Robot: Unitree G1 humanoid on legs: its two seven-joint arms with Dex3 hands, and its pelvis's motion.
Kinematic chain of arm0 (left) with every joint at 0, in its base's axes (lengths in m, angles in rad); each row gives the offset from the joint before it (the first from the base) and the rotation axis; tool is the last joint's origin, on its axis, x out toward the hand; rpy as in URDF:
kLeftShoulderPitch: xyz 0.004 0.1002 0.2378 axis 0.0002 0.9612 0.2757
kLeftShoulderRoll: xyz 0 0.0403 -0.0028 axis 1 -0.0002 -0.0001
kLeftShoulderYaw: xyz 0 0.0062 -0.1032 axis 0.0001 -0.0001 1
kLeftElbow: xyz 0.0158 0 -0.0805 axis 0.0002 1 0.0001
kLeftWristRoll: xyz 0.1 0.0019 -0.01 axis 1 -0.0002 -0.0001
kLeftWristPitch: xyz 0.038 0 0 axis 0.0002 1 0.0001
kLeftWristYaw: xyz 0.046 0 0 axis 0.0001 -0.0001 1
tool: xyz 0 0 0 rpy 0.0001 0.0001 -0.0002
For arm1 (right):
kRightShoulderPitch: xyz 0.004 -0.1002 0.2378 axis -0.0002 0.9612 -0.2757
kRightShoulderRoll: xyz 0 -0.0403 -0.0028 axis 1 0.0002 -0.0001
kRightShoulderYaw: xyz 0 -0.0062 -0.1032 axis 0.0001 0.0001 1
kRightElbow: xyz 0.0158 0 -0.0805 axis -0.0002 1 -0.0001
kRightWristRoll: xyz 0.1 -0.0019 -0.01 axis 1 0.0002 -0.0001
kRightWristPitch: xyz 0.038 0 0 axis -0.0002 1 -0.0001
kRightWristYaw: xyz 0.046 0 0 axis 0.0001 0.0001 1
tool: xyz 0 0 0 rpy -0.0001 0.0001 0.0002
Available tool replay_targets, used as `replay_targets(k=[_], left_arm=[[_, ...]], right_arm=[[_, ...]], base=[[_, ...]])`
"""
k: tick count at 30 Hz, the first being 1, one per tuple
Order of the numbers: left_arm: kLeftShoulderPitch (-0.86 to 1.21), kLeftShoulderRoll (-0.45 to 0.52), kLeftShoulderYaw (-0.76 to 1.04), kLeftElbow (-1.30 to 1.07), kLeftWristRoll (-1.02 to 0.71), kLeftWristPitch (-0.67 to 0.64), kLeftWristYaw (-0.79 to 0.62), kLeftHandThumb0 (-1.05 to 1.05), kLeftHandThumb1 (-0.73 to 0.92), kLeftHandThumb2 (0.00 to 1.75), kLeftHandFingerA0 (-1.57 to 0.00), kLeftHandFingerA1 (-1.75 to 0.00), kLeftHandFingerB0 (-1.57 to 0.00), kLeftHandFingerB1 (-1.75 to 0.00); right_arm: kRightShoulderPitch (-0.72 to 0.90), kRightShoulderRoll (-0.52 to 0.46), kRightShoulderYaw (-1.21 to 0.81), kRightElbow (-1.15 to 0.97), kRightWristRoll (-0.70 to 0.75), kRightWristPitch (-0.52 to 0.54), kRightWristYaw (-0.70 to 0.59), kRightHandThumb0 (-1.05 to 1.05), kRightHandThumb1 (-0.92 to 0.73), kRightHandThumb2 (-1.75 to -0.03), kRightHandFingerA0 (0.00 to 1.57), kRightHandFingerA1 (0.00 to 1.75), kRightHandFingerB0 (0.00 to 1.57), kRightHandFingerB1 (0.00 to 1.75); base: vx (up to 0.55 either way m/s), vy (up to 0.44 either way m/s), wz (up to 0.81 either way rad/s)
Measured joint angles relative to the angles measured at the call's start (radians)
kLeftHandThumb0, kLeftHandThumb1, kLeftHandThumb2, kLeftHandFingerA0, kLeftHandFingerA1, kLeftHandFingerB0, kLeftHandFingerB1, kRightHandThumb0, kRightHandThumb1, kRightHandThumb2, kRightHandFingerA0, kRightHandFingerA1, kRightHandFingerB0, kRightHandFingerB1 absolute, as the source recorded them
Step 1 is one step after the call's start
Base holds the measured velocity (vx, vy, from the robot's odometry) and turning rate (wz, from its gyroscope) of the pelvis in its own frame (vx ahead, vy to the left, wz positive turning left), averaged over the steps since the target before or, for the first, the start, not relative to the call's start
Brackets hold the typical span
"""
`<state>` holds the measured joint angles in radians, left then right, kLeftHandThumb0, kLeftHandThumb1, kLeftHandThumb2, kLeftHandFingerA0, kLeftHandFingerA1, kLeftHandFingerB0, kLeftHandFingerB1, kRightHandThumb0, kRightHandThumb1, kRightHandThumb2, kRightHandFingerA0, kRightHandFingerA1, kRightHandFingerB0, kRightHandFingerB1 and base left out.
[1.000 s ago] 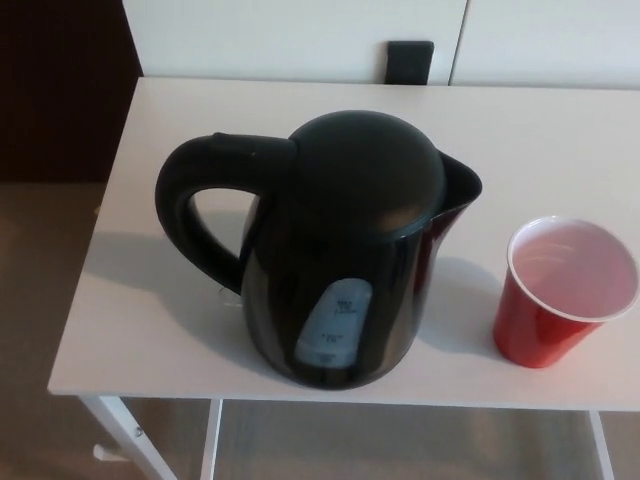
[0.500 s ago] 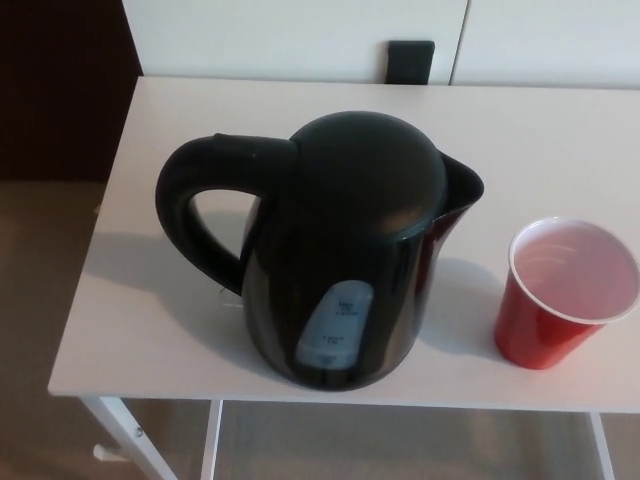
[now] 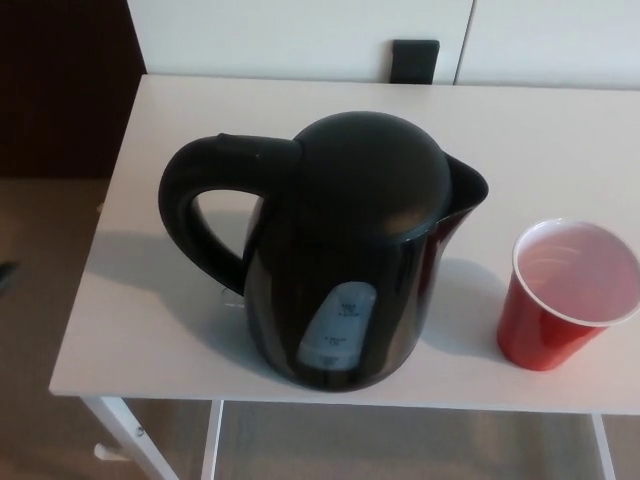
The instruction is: The robot walk towards a table in front and uses its left hand to pick up the pot from the base and pour water to the cup on the right hand side
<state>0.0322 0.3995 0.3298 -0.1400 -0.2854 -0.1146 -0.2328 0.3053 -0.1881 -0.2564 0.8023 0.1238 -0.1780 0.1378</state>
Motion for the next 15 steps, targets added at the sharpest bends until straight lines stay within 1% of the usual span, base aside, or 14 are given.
replay_targets(k=[1,3,10,15], left_arm=[[-0.02,-0.001,-0.023,-0.025,0.003,0.017,0.001,-0.22,0.11,0.74,-0.12,-0.55,-0.09,-0.53],[-0.048,-0.001,-0.059,-0.058,0.007,0.044,0.002,-0.21,0.11,0.74,-0.13,-0.55,-0.09,-0.53],[-0.134,-0.006,-0.185,-0.121,0.028,0.15,0.011,-0.21,0.12,0.74,-0.13,-0.55,-0.09,-0.53],[-0.183,-0.013,-0.251,-0.126,0.045,0.224,0.019,-0.22,0.12,0.75,-0.13,-0.55,-0.09,-0.53]], right_arm=[[0.0,0.0,0.0,0.0,0.0,0.0,0.0,-0.09,-0.43,-0.87,0.4,0.59,0.21,0.5],[-0.002,0.0,0.0,0.0,0.0,0.0,0.0,-0.08,-0.43,-0.87,0.37,0.58,0.21,0.51],[-0.009,0.0,0.0,-0.014,0.002,0.001,0.001,-0.09,-0.43,-0.87,0.35,0.58,0.22,0.51],[0.006,0.001,0.0,-0.08,0.002,0.019,0.0,-0.1,-0.42,-0.87,0.35,0.57,0.21,0.51]], base=[[0.0,0.0,0.0],[0.0,0.0,0.0],[0.0,0.0,0.0],[0.0,0.0,0.0]])
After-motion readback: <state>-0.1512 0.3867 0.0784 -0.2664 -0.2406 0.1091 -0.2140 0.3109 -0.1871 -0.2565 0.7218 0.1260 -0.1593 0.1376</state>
